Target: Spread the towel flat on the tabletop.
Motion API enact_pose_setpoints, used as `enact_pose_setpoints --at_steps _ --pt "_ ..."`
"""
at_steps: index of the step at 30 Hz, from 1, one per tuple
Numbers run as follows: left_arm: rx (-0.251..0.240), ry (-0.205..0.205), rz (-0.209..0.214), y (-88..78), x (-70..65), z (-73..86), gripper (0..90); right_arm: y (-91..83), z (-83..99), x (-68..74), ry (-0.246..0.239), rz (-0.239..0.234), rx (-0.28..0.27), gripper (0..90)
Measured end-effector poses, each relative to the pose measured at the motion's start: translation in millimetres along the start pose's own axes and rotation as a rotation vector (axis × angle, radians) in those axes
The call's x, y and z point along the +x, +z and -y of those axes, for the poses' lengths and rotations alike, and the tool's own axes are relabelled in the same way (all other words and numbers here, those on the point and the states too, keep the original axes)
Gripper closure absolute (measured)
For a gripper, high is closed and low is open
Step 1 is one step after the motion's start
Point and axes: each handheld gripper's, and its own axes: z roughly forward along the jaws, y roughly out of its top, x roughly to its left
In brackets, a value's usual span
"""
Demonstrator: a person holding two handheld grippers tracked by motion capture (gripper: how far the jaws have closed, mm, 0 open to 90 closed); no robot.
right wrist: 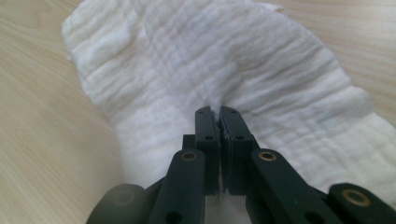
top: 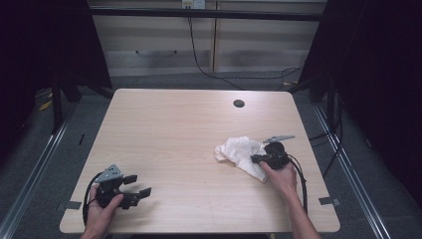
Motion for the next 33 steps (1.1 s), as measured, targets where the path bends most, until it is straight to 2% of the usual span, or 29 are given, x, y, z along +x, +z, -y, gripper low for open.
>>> enact_pose_setpoints --at_steps 2,6,7,9,12,17,23,24,27,30,33 --pt "0.001 0.001 -0.001 0.0 -0.1 0.0 19.1 1.0 2.5 9.1 -0.024 -0.011 -0.008 86.8" --pt "0.002 0.002 -0.001 0.2 -0.1 -0.1 19.1 1.4 7.5 16.8 -0.016 -0.045 -0.021 86.9" --pt "0.001 0.001 -0.002 0.3 0.0 -0.3 19.1 1.5 8.7 19.1 -0.026 -0.05 -0.027 86.9" --pt "-0.001 0.003 -0.003 0.6 0.8 -1.1 19.1 1.5 10.1 25.2 -0.033 -0.059 -0.022 86.8" --pt "-0.007 -0.008 -0.004 1.9 1.1 -2.2 19.2 3.7 11.3 37.7 -0.069 -0.088 -0.017 86.9" --pt "0.001 0.003 -0.004 3.8 0.4 -2.3 19.3 6.4 15.8 51.5 -0.083 -0.133 -0.03 86.9" --pt "0.004 -0.003 -0.013 6.4 2.3 -3.2 19.6 6.7 20.2 69.4 -0.118 -0.169 -0.019 86.9" --pt "0.005 -0.003 -0.014 7.0 2.4 -3.3 19.7 8.1 21.1 75.0 -0.123 -0.188 -0.019 86.9" --pt "0.011 0.0 -0.013 8.6 2.4 -3.9 19.7 9.8 21.0 81.1 -0.146 -0.192 -0.017 86.9" --pt "0.011 0.005 -0.009 8.8 2.2 -4.4 19.9 13.9 20.0 94.0 -0.175 -0.22 -0.011 86.9" --pt "0.007 0.009 -0.006 8.5 2.0 -4.5 21.3 15.6 20.3 99.7 -0.183 -0.228 -0.013 86.9"
